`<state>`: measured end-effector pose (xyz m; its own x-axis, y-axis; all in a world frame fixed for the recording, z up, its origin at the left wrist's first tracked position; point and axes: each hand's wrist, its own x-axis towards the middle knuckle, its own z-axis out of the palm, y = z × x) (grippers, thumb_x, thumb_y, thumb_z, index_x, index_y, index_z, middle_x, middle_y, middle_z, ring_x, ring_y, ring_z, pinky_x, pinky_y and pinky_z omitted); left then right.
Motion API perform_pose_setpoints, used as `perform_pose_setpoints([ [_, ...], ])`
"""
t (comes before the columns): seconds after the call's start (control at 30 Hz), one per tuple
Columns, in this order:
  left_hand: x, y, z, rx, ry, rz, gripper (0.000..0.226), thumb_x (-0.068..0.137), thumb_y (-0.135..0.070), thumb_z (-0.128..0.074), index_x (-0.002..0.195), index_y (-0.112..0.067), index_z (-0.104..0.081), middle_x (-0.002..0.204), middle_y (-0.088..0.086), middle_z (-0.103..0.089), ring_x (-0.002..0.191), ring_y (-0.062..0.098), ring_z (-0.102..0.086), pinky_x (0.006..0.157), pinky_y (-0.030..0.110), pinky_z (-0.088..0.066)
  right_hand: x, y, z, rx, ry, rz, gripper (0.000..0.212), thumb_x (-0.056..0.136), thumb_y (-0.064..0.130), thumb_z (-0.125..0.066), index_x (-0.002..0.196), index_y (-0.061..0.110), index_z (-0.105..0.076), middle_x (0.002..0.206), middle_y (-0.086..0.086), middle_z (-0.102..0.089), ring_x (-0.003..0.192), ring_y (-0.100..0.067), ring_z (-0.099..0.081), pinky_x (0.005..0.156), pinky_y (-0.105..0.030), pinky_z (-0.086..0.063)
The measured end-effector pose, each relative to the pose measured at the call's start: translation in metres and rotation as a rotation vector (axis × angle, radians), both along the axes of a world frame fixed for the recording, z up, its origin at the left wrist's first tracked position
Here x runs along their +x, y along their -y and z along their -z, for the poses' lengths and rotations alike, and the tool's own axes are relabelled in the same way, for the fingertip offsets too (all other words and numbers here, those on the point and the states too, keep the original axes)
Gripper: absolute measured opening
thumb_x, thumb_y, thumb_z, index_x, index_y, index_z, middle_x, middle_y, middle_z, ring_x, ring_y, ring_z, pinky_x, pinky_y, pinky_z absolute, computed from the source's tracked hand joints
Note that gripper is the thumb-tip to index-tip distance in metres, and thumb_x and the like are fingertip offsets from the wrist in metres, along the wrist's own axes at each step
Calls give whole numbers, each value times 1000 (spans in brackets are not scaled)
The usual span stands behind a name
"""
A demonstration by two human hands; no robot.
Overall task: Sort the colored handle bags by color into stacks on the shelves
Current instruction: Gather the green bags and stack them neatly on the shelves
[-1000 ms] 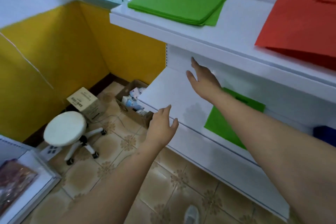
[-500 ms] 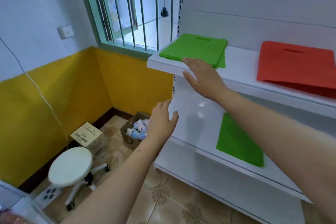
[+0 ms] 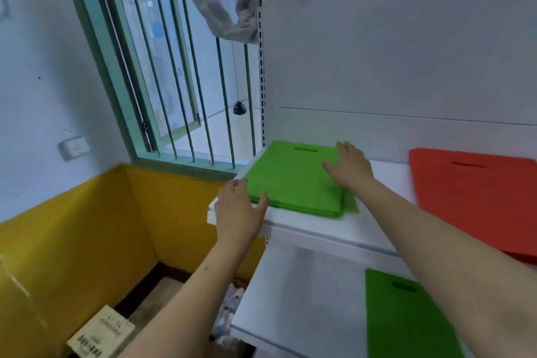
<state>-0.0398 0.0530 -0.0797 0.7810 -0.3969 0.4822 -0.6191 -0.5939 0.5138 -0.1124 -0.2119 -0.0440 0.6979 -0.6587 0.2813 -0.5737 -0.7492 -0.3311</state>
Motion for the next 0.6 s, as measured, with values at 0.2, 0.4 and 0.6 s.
perform_pose_setpoints([
  [0.2, 61, 41, 10, 345, -64, -88, 87, 87, -74, -35, 150, -15, -31, 158, 9, -27, 146, 28, -22, 117, 44, -22, 41, 46, 23, 133, -98, 121, 89, 88, 67, -46, 154, 16, -17, 160, -10, -15, 143, -35, -23, 111, -46, -29],
  [0.4, 65, 44, 16, 374, -68, -87, 76, 90, -72, -33, 150, -25, -34, 160, 5, -26, 149, 27, -16, 120, 46, -15, 46, 54, 39, 69, -68, 156, 70, 89, 65, -48, 143, 21, -44, 154, -12, -30, 136, -36, -34, 109, -42, -32],
  [0.6, 62, 47, 9, 360, -64, -39, 47, 97, -58, -38, 136, -38, -53, 161, 0, -22, 151, 24, -3, 118, 57, 2, 45, 50, 34, -89, 49, 9, 34, 92, 36, -59, 122, 21, -67, 146, -11, -45, 132, -33, -39, 105, -39, -36],
])
